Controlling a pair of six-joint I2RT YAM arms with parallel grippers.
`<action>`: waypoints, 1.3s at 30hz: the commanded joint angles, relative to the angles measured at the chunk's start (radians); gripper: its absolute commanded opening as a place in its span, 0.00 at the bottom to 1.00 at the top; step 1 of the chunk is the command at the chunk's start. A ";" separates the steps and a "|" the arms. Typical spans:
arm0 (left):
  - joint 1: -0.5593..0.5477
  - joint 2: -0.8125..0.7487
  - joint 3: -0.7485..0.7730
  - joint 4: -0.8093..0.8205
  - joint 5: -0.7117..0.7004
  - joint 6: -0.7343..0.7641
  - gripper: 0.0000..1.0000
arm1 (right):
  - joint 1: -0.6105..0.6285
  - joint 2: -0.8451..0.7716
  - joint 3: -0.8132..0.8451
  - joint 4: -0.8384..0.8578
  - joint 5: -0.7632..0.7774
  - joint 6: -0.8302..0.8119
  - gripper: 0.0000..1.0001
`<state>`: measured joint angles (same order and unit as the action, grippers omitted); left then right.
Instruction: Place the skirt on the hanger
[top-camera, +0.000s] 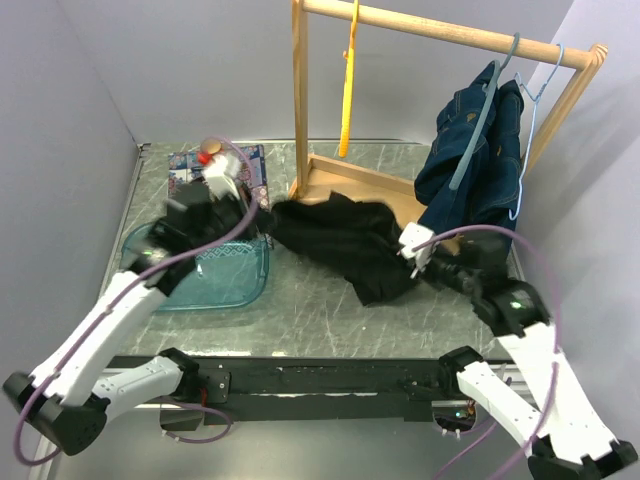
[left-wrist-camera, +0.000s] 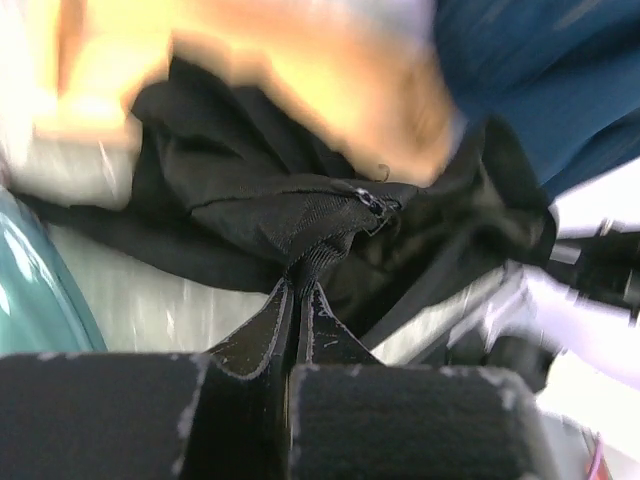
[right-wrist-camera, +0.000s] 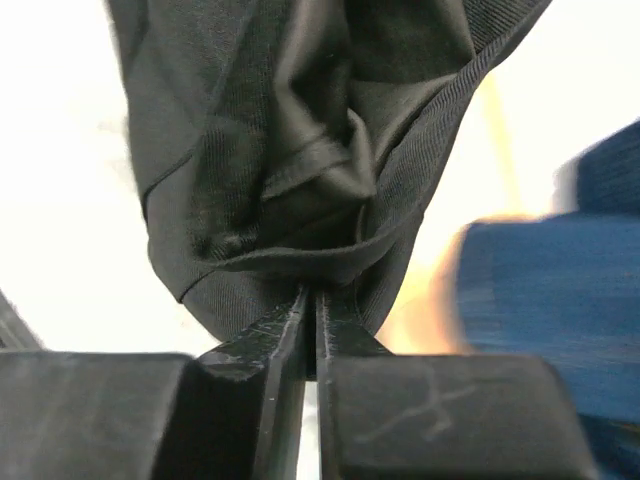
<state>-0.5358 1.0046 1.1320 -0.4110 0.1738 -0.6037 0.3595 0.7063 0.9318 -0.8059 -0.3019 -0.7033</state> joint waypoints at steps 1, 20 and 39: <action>-0.006 -0.009 -0.254 0.162 0.192 -0.118 0.01 | -0.034 -0.013 -0.114 -0.021 0.041 -0.025 0.23; -0.159 0.050 -0.347 0.101 0.027 -0.113 0.01 | 0.174 0.294 0.179 -0.049 -0.298 0.065 0.82; -0.156 0.008 -0.402 0.120 0.010 -0.160 0.01 | 0.230 0.809 0.288 -0.272 -0.120 -0.418 0.89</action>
<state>-0.6907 1.0386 0.7330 -0.3138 0.2138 -0.7502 0.5865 1.5177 1.2415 -1.0218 -0.4759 -1.0603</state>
